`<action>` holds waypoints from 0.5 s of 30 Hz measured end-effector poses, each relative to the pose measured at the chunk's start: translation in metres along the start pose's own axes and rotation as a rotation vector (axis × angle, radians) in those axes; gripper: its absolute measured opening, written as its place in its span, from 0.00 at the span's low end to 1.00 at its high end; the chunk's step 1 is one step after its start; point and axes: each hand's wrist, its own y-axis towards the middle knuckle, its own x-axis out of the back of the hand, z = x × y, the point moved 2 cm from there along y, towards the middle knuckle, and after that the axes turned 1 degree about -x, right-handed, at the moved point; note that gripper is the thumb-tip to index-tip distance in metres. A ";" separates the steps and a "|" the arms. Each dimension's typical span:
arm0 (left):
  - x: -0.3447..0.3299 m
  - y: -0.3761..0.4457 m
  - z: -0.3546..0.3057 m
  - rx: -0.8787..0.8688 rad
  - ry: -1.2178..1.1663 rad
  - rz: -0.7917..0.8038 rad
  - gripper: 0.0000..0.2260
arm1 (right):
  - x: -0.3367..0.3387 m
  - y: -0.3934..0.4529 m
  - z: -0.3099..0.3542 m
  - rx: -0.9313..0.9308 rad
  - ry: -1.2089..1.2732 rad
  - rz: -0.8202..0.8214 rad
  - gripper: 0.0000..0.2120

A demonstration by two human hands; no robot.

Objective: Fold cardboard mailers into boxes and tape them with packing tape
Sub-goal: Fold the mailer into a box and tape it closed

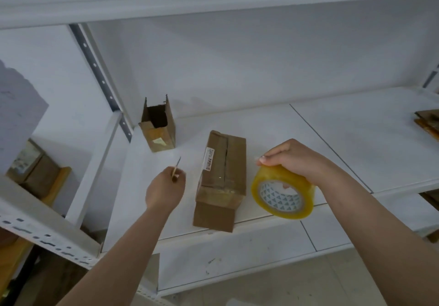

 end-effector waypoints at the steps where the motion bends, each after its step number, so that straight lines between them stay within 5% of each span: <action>1: -0.006 -0.001 0.011 0.053 0.152 0.073 0.10 | -0.002 -0.001 0.001 0.003 -0.008 0.000 0.04; 4: -0.019 -0.006 0.037 0.129 0.337 0.274 0.13 | -0.007 -0.007 0.005 0.005 -0.017 0.007 0.05; 7: -0.010 -0.007 0.030 0.058 0.335 0.249 0.15 | -0.010 -0.011 0.008 0.016 -0.024 0.018 0.05; 10: 0.018 -0.013 -0.018 -0.104 -0.144 0.045 0.16 | -0.014 -0.014 0.015 0.028 -0.035 0.022 0.05; 12: 0.032 -0.023 -0.062 -0.175 -0.486 0.161 0.23 | -0.017 -0.016 0.020 0.033 -0.032 0.029 0.04; 15: 0.038 -0.041 -0.110 -0.235 -0.465 0.417 0.37 | -0.020 -0.018 0.026 0.045 -0.017 0.014 0.04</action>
